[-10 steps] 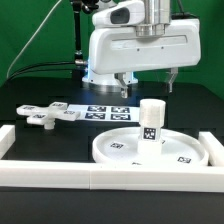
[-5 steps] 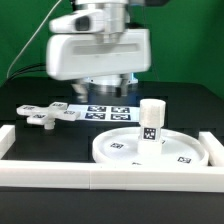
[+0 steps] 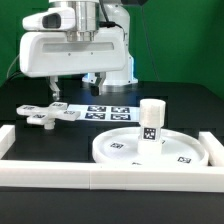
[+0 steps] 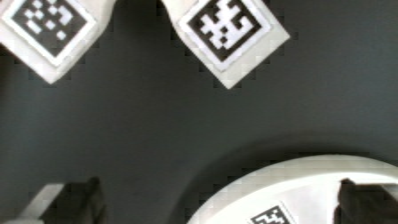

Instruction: Assemble round table

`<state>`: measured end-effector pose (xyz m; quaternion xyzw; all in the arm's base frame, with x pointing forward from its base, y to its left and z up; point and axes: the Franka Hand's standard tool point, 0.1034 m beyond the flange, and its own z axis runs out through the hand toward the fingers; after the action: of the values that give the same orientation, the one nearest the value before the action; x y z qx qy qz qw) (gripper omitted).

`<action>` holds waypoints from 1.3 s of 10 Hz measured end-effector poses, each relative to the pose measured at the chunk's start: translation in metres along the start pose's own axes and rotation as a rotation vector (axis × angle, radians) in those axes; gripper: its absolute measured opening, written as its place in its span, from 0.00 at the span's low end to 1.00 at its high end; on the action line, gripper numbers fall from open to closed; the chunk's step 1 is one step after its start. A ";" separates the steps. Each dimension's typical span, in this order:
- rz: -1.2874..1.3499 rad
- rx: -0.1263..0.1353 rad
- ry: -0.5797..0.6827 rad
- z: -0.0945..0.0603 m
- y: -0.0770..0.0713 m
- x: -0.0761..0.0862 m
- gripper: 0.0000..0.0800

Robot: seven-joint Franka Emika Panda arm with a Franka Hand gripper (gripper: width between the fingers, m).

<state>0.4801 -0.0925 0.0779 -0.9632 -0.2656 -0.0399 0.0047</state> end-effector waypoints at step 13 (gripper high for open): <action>0.038 0.020 -0.070 0.024 0.027 -0.076 0.81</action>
Offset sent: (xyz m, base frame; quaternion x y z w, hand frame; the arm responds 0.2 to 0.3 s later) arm -0.0340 -0.0539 -0.0126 -0.0125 0.0026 -0.0199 0.9997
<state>0.4305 -0.1545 0.0480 -0.9689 -0.2475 -0.0033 0.0059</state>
